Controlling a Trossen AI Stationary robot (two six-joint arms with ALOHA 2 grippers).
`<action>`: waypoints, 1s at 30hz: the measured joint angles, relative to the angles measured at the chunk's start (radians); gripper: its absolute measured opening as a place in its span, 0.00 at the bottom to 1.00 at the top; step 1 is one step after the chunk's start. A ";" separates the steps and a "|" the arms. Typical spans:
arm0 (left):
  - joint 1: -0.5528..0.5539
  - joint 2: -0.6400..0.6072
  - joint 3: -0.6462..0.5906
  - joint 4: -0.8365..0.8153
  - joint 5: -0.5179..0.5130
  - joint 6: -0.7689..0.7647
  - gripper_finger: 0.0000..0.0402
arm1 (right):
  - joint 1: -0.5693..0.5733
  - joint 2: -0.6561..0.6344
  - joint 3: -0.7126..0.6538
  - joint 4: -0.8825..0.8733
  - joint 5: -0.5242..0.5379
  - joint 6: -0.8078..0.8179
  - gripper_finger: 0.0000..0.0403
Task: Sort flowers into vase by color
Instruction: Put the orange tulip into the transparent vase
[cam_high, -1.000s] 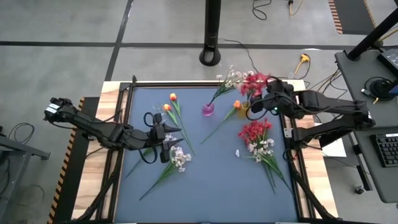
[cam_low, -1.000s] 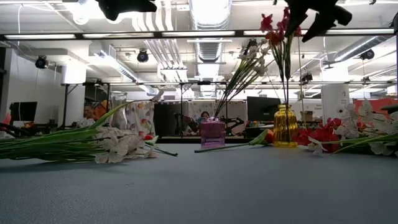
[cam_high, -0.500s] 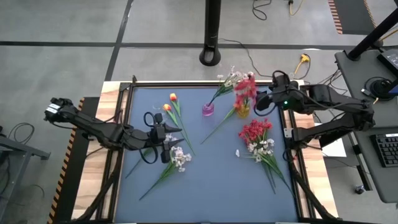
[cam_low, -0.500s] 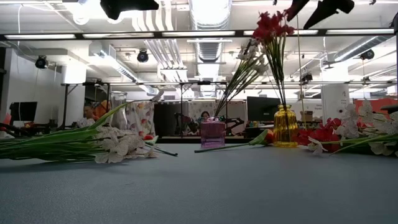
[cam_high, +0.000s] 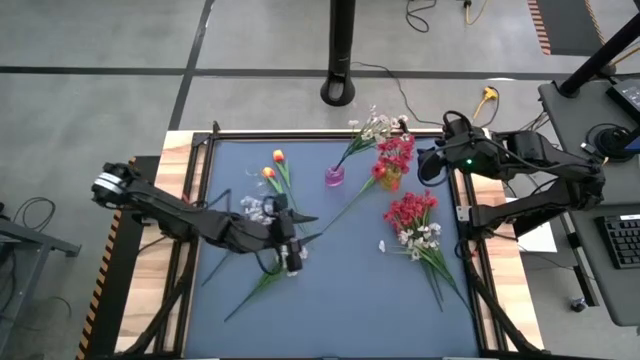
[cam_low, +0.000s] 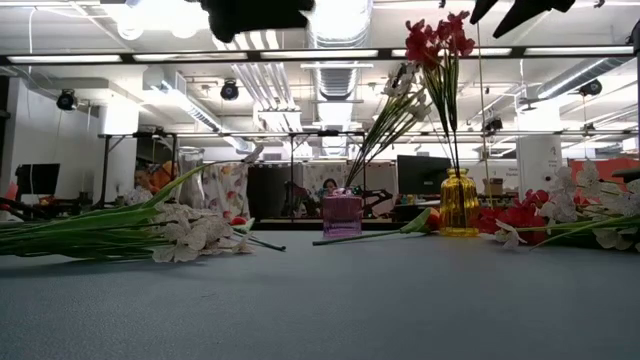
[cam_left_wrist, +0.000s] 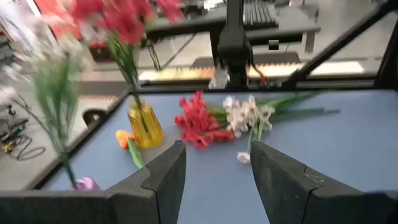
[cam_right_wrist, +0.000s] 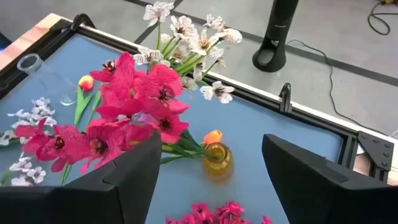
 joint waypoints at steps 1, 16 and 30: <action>0.003 0.035 0.014 0.004 0.000 -0.009 0.41 | 0.000 0.000 0.000 0.000 0.000 -0.003 0.66; 0.158 0.475 0.243 0.035 0.064 -0.043 0.42 | 0.000 0.004 -0.003 0.000 0.001 -0.055 0.65; 0.339 0.673 0.258 0.226 0.182 0.039 0.43 | 0.000 0.004 -0.033 0.003 0.010 -0.062 0.65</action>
